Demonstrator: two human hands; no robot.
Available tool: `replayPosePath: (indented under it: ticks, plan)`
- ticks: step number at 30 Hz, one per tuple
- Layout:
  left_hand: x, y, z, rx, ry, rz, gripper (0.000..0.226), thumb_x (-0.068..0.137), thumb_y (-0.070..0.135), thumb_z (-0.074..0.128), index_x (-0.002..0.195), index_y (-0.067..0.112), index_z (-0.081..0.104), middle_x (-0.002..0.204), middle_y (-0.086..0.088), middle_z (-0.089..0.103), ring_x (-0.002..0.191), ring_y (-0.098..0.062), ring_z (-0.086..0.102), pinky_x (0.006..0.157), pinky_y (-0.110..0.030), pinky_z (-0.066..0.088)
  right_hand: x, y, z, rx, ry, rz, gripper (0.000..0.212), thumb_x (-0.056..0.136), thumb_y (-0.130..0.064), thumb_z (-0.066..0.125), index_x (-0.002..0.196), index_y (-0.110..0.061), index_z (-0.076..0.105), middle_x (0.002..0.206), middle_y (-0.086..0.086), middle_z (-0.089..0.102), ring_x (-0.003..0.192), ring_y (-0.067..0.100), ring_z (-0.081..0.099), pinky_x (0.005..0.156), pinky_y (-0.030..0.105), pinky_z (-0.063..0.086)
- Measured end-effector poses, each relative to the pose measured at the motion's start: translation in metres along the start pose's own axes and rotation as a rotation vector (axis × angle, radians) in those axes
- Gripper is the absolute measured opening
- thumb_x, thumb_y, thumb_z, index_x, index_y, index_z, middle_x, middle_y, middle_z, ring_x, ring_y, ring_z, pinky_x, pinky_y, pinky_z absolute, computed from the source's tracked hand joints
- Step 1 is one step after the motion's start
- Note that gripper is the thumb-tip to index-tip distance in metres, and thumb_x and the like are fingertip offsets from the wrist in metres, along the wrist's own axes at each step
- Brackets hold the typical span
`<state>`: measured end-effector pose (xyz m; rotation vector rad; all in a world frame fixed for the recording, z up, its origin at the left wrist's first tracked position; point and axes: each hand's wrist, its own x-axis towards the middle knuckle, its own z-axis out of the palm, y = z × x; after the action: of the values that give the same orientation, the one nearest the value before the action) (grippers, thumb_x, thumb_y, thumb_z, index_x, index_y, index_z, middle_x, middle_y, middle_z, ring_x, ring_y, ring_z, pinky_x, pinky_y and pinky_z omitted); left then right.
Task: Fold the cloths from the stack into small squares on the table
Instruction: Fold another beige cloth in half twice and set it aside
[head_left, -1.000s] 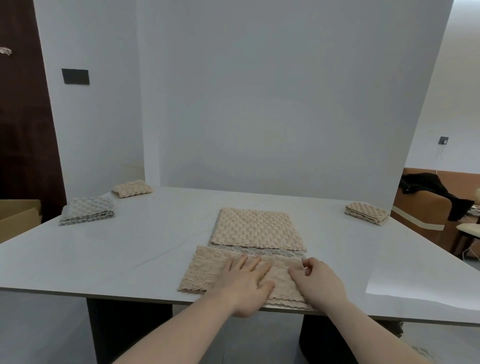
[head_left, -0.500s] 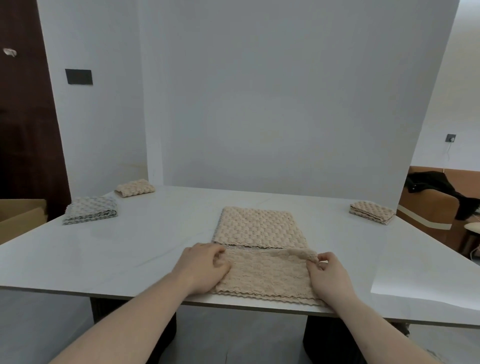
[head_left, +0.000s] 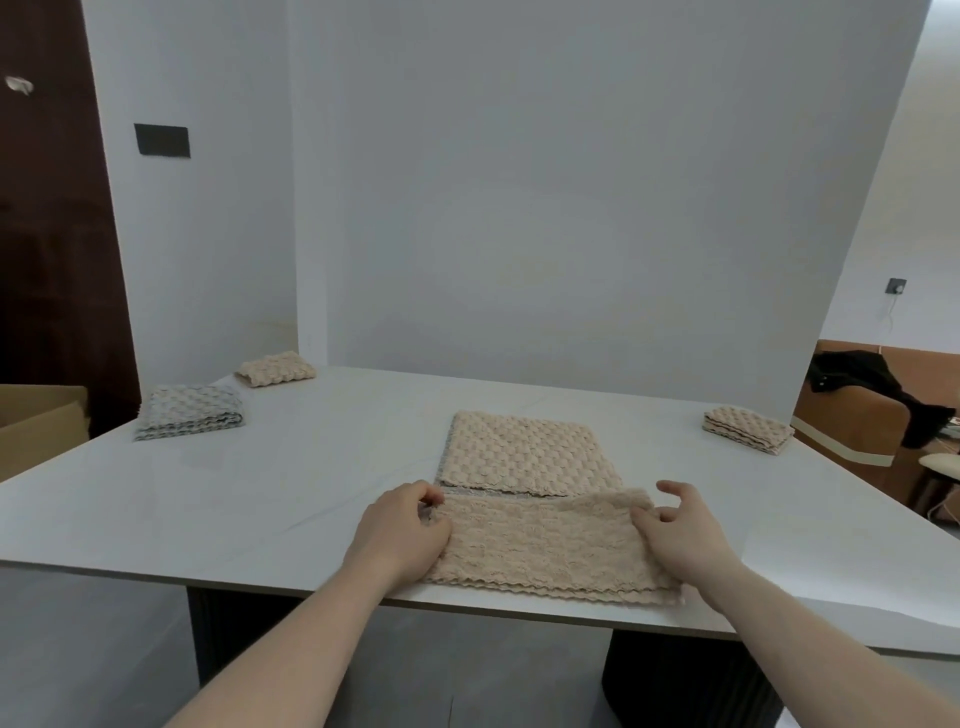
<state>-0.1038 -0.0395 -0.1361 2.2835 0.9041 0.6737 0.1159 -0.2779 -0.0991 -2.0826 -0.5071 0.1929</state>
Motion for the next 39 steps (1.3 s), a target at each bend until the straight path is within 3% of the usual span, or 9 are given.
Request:
replayPosePath:
  ticks: [4,9,17,20,23,27,30,34,39]
  plan:
    - [-0.001,0.002,-0.001,-0.016,0.013,0.007,0.033,0.081,0.036,0.063,0.114,0.036,0.063,0.122,0.016,0.061,0.101,-0.002,0.052,0.093,-0.025,0.045,0.001,-0.025,-0.002,0.064,0.011,-0.020,0.059,0.090,-0.039,0.067,0.143,-0.028,0.042,0.111,-0.003,0.070,0.104,0.024,0.067,0.097,0.046,0.054]
    - [-0.001,0.003,-0.003,-0.029,0.021,0.000,0.034,0.079,0.036,0.064,0.112,0.039,0.063,0.120,0.017,0.061,0.098,0.000,0.051,0.092,-0.025,0.045,-0.005,-0.068,0.004,0.240,-0.057,0.005,0.052,0.088,-0.027,0.073,0.135,-0.025,0.050,0.103,0.006,0.072,0.089,0.023,0.073,0.076,0.037,0.060]
    - [-0.003,0.003,-0.006,-0.164,0.056,-0.030,0.011,0.079,0.031,0.063,0.085,0.038,0.069,0.110,0.022,0.061,0.113,-0.004,0.055,0.097,-0.032,0.047,-0.028,-0.109,0.051,0.386,-0.225,-0.062,0.055,0.082,-0.005,0.072,0.132,-0.014,0.051,0.092,0.011,0.072,0.070,0.018,0.069,0.055,0.026,0.056]
    - [-0.002,0.004,-0.006,-0.193,0.074,-0.021,0.011,0.081,0.031,0.066,0.074,0.033,0.074,0.106,0.023,0.066,0.108,-0.004,0.058,0.094,-0.030,0.045,-0.034,-0.112,0.075,0.364,-0.276,-0.084,0.056,0.082,-0.007,0.074,0.132,-0.017,0.051,0.110,0.009,0.068,0.081,0.022,0.074,0.064,0.033,0.063]
    - [0.000,0.005,-0.008,-0.254,0.088,-0.027,0.017,0.083,0.034,0.067,0.070,0.031,0.077,0.096,0.023,0.070,0.102,-0.004,0.062,0.091,-0.032,0.048,-0.040,-0.111,0.097,0.279,-0.317,-0.096,0.052,0.084,-0.014,0.074,0.129,-0.022,0.051,0.111,0.004,0.068,0.078,0.025,0.076,0.078,0.046,0.064]
    - [-0.002,0.005,-0.011,-0.298,0.055,-0.028,0.029,0.090,0.034,0.058,0.070,0.030,0.078,0.083,0.022,0.074,0.088,0.001,0.065,0.086,-0.034,0.053,-0.049,-0.110,0.108,0.315,-0.404,-0.079,0.043,0.090,-0.002,0.063,0.128,-0.018,0.050,0.115,0.005,0.067,0.081,0.025,0.074,0.074,0.038,0.065]
    - [-0.003,0.007,-0.010,-0.273,0.059,-0.054,0.028,0.082,0.050,0.065,0.069,0.030,0.077,0.084,0.022,0.074,0.086,0.002,0.066,0.084,-0.031,0.055,-0.050,-0.099,0.104,0.198,-0.293,-0.259,0.037,0.090,-0.001,0.058,0.118,-0.025,0.060,0.112,-0.005,0.071,0.084,0.018,0.074,0.077,0.040,0.064]
    - [-0.001,0.004,-0.007,-0.223,0.092,-0.041,0.020,0.073,0.049,0.076,0.066,0.030,0.074,0.096,0.026,0.070,0.096,0.005,0.062,0.087,-0.026,0.051,-0.050,-0.074,0.095,-0.116,-0.064,-0.575,0.032,0.091,-0.011,0.058,0.105,-0.039,0.065,0.106,-0.025,0.068,0.093,-0.002,0.061,0.084,0.027,0.054]
    - [0.000,0.004,-0.008,-0.178,0.116,-0.042,0.026,0.082,0.039,0.071,0.061,0.023,0.069,0.105,0.020,0.070,0.097,-0.003,0.063,0.083,-0.022,0.046,-0.045,-0.041,0.092,-0.255,-0.125,-0.572,0.032,0.096,-0.038,0.060,0.128,-0.039,0.060,0.139,-0.019,0.055,0.132,0.006,0.046,0.107,0.026,0.035]
